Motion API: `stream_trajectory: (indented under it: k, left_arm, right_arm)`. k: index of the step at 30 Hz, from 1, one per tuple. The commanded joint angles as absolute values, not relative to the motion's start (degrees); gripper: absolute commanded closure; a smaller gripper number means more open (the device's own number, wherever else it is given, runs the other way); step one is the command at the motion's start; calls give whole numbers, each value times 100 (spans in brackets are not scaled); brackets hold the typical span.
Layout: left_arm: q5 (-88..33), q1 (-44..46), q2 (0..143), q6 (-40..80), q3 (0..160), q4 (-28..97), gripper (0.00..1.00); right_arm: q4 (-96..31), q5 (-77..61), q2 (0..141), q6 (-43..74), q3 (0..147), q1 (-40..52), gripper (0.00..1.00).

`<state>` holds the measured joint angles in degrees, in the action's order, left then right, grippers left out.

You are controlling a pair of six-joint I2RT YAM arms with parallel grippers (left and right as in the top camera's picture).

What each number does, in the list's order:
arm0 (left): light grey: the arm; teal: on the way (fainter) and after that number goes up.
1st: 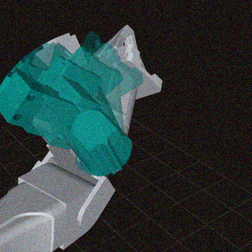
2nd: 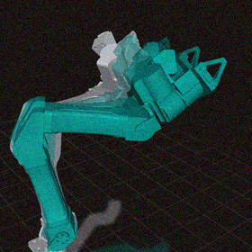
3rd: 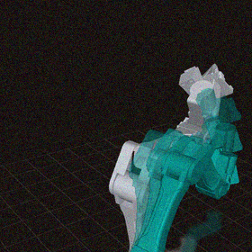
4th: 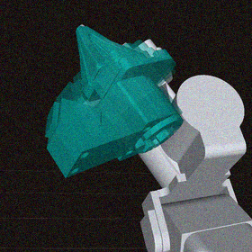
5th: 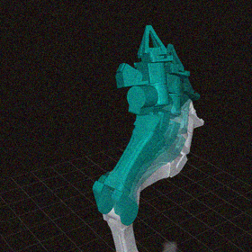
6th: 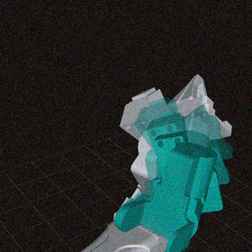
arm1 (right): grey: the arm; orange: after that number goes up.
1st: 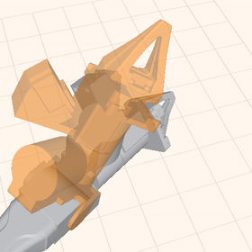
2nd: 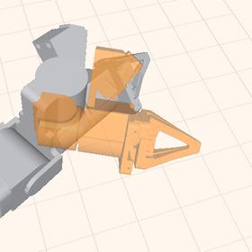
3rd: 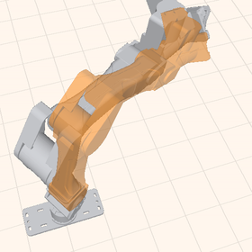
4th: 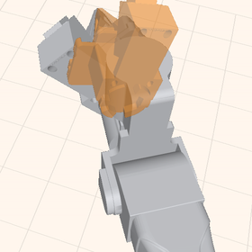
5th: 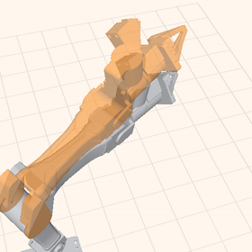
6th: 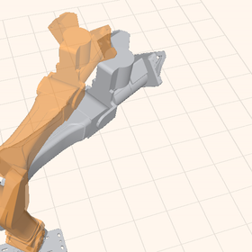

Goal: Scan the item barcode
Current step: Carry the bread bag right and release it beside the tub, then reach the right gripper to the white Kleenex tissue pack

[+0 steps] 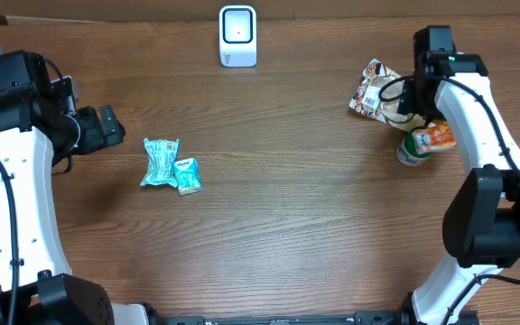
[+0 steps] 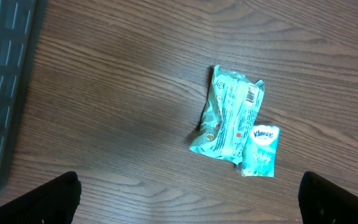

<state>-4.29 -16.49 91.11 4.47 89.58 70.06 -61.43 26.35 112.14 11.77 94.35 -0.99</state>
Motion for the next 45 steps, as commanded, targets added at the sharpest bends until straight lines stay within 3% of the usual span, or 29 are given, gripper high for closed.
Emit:
stream_trajectory:
  k: [1,4,9,10,12,22,29,45]
  left_arm:
    - [-447,-1612,9063,427,8982,7000,0]
    - [-447,-1612,9063,427,8982,7000,0]
    - [-447,-1612,9063,427,8982,7000,0]
    - [-447,-1612,9063,427,8982,7000,0]
    - [-447,-1612,9063,427,8982,7000,0]
    - [-447,-1610,9063,427,8982,7000,0]
    - [-447,-1608,9063,427,8982,7000,0]
    - [-447,-1605,9063,427,8982,7002,0]
  right_arm:
    - [-6305,1999,11091,1354,9889,158,0]
    - [-6278,1033,11037,1354,10051,344,0]
    - [-5736,-1691,11050,1352,9996,541,0]
    - [-5601,-2134,11052,1352,9946,596,2]
    - [-5374,-2679,11074,1354,9813,792,15]
    - [-4875,-2707,11528,1885,9592,2412,28]
    - [-4123,-2613,12132,2663,9592,3420,46]
    - [-3583,-2150,12921,3326,9583,4591,60]
